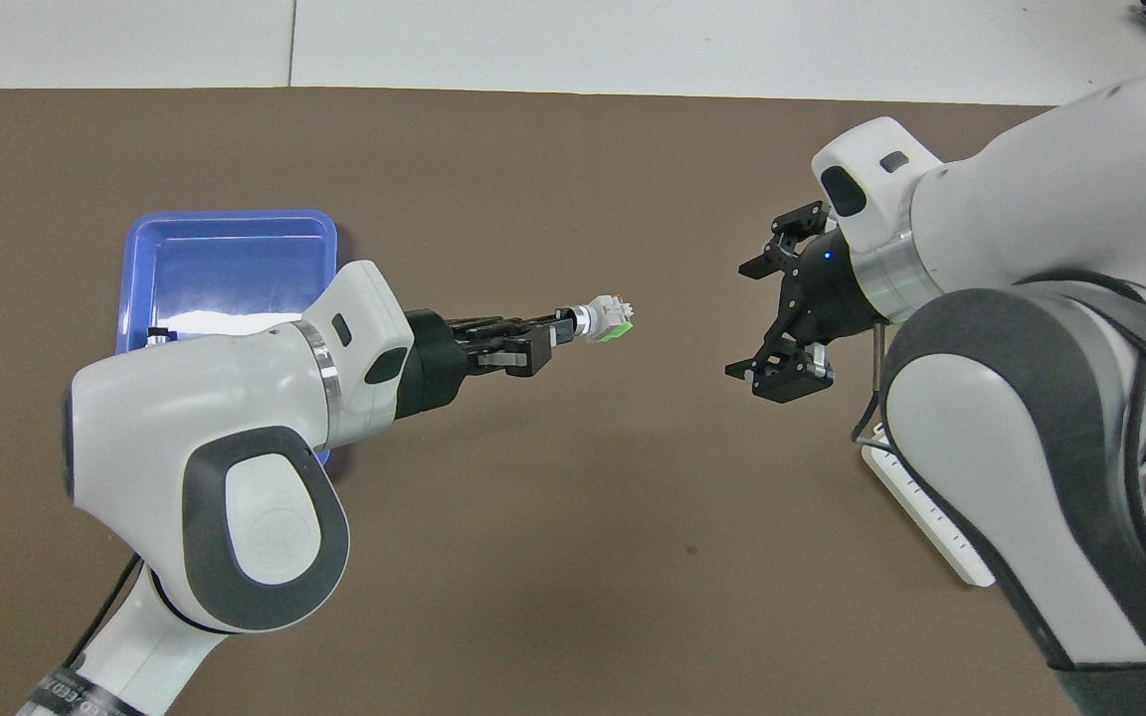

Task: Turn and place switch with both arms
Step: 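Carry the switch toward the blue tray with the left gripper while the right gripper retracts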

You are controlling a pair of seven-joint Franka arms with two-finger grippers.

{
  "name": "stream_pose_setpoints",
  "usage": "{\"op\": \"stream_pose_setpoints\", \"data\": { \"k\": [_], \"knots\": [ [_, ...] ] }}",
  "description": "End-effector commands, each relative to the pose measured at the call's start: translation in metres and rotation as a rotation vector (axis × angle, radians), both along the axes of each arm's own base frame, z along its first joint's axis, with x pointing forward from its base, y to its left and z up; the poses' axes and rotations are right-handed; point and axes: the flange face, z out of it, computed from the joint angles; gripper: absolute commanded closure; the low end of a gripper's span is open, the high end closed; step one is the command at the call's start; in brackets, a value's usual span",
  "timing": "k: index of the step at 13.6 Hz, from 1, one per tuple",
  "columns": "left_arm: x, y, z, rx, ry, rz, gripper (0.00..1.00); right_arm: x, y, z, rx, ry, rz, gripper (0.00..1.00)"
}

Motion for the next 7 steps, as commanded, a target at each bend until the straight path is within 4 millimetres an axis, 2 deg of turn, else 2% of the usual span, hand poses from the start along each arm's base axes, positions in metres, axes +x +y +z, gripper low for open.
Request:
{"op": "stream_pose_setpoints", "data": {
  "k": [1, 2, 4, 6, 7],
  "knots": [
    [0.017, 0.031, 0.000, 0.014, 0.048, 0.054, 1.00, 0.005, -0.021, 0.001, -0.062, 0.017, -0.164, 0.00],
    [0.023, 0.050, -0.003, 0.050, 0.040, 0.067, 1.00, 0.009, -0.024, 0.001, -0.083, -0.001, -0.219, 0.00],
    [0.034, 0.073, 0.001, 0.092, 0.063, 0.059, 1.00, 0.014, -0.027, 0.003, -0.090, -0.002, -0.333, 0.00],
    [0.040, 0.077, 0.019, 0.131, 0.090, 0.067, 1.00, 0.014, -0.030, 0.005, -0.097, 0.028, -0.453, 0.00],
    [0.045, 0.082, 0.026, 0.172, 0.105, 0.081, 1.00, 0.016, -0.039, 0.007, -0.098, 0.043, -0.525, 0.00]
  ]
}}
